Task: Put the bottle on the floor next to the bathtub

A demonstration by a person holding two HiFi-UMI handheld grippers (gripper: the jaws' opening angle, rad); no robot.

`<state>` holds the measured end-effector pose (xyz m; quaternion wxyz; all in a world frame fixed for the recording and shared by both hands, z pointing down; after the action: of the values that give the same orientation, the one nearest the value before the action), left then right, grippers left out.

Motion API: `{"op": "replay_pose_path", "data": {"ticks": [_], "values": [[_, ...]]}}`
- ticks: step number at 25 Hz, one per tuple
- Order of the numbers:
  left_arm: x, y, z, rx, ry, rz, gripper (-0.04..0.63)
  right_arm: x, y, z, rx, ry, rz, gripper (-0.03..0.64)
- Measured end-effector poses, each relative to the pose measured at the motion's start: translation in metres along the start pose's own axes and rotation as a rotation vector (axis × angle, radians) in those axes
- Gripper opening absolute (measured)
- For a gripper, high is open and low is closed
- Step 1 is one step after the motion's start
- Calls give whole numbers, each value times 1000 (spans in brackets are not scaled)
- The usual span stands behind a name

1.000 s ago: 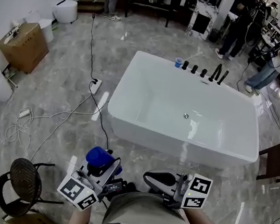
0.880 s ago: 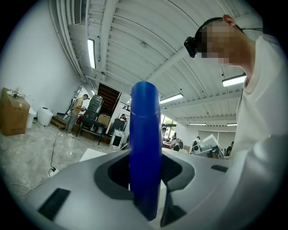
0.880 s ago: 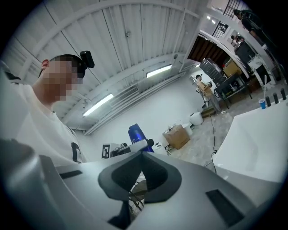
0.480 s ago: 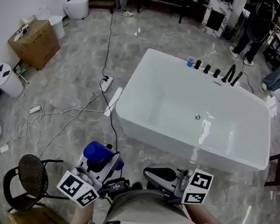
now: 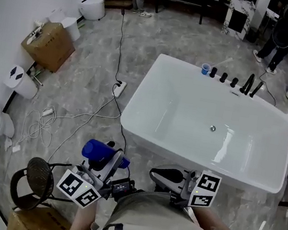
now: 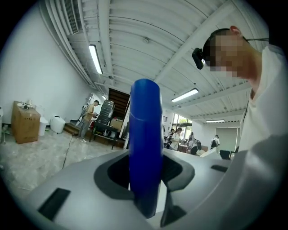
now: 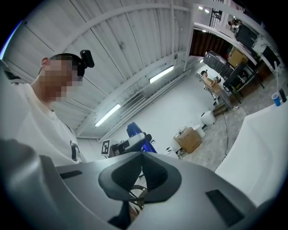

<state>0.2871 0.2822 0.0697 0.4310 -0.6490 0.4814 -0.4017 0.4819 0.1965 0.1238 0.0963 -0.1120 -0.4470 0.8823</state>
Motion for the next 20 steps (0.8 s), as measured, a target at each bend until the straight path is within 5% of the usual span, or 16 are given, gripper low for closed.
{"op": "replay_pose_path", "data": {"ticks": [13, 20], "values": [[44, 20, 22, 47, 113, -42, 187, -19, 21, 41, 57, 142, -11, 28], [67, 16, 10, 63, 112, -55, 187, -39, 28, 55, 48, 91, 18, 28]]}}
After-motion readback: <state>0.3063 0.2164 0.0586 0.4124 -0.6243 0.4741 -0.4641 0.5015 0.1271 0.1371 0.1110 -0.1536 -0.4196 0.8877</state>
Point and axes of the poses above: the fingertips, and each gripper's own axes: x forward along the fingers, z to its right, y out of its top, the point moved 7 cm from there along -x, backward along the fingers, and after that the axes turned 2 degrees about -z, right-handed, at the moved point
